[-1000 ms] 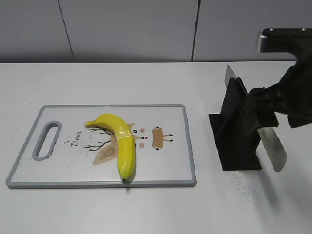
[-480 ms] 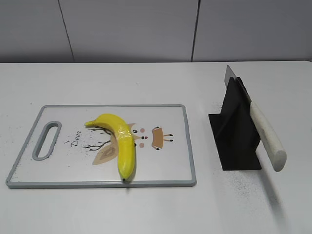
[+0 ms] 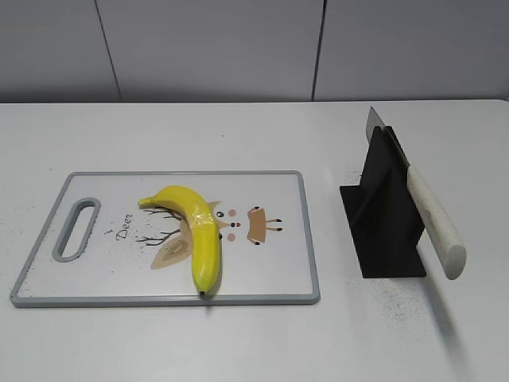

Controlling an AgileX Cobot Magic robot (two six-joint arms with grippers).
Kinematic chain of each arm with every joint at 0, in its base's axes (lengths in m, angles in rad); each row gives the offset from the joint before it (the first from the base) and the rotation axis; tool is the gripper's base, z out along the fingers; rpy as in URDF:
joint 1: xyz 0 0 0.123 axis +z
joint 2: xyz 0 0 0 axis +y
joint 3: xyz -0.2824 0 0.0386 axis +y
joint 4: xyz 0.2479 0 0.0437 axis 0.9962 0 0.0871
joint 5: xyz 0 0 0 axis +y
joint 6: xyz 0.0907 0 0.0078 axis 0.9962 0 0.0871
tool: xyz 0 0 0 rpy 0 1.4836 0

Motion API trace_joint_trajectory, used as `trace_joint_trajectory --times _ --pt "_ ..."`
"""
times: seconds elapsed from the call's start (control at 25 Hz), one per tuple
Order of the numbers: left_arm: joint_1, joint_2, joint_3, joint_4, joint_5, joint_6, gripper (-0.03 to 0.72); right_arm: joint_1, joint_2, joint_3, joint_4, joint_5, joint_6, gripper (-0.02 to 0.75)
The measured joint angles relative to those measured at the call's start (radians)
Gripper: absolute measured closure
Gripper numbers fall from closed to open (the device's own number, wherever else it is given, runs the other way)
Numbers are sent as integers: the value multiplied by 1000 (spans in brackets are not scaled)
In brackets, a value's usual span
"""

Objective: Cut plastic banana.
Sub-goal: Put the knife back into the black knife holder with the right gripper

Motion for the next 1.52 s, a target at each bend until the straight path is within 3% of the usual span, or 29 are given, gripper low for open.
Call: trace_joint_trajectory --times 0.64,0.8,1.2,1.52 --pt "0 -10 1 0 -1 0 105 -8 -242 41 -22 13 66 176" --pt "2 -10 1 0 -2 0 105 -77 -251 41 -22 13 66 176" --pt "2 -10 1 -6 -2 0 105 -342 -251 41 -22 13 66 177" --pt "4 -10 1 -12 -1 0 106 -362 -251 41 -22 13 66 177"
